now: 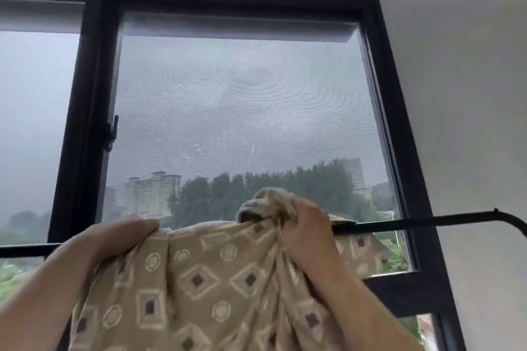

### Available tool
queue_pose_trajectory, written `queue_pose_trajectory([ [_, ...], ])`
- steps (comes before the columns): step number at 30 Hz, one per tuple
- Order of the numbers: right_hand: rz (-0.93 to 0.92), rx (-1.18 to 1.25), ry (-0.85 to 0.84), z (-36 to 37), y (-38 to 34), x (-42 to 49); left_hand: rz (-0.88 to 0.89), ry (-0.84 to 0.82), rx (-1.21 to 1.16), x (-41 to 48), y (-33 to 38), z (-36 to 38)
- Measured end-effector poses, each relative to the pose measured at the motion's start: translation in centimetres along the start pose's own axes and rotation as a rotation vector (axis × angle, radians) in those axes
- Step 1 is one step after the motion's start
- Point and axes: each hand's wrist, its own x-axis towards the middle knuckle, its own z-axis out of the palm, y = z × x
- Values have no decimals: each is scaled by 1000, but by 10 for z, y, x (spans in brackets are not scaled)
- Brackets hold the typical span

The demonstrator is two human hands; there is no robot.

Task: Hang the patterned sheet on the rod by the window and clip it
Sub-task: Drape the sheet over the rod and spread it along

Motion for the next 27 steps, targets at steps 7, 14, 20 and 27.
queue_pose_trajectory([
  [7,221,-103,-566,18,7,83,-13,16,42,4,-13,-1],
  [14,67,-518,-592,6,1,69,-106,120,46,4,4,6],
  [20,-101,-526,-699,10,3,33,-36,901,-274,-19,-27,39],
  [27,-6,-564,-721,36,2,48,-276,537,-565,-80,-54,132],
])
